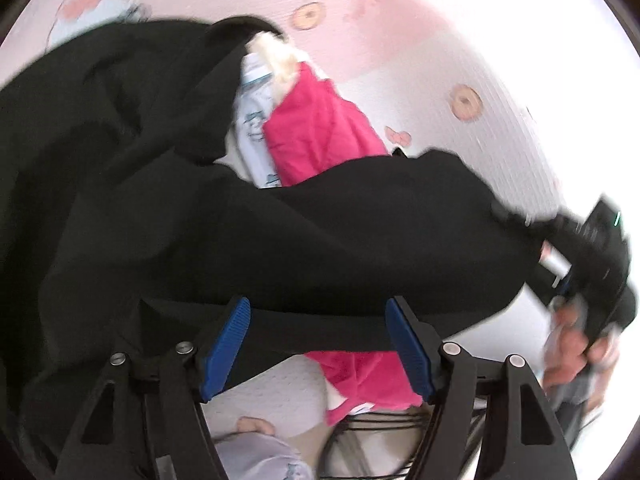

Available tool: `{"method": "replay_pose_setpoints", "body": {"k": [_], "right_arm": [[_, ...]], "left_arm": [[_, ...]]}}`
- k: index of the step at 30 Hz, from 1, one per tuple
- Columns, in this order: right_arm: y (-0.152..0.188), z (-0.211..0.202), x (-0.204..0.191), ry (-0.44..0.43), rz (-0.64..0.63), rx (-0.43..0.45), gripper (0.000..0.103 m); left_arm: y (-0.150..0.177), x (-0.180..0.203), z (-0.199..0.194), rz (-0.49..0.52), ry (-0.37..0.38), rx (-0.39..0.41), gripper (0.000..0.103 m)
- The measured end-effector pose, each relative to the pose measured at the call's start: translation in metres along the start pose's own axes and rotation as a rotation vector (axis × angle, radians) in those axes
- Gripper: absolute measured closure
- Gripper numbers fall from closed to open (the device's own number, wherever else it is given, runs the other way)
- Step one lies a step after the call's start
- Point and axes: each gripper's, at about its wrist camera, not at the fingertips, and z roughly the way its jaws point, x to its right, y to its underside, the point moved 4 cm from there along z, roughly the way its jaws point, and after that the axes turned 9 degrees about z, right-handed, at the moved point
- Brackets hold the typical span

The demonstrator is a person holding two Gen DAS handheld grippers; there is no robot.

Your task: Fold clothes

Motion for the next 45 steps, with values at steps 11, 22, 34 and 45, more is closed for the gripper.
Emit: {"method": "replay_pose_setpoints", "body": {"k": [11, 22, 34, 45], "right_arm": [[0.005, -0.015, -0.054, -0.093, -0.079, -0.059, 0.089], [0.018, -0.021, -0.078, -0.143, -0.07, -0.131, 0.089], [0.024, -0.016, -0.082, -0.191, -0.014, -0.145, 0.089], [0.023, 0.022, 0.002, -0.112, 0.24, -0.136, 0.051]], "left_arm": [[-0.008, 0.065, -0.016, 0.257, -0.028, 0.052, 0.035], [-0.011, 0.098, -0.019, 0.388, -0.031, 0.084, 0.035], [-0.029, 0.082, 0.005, 0.371, -0.124, 0.142, 0.078], [-0.026, 0.062, 0.037, 0.4, -0.119, 0.084, 0.09]]}}
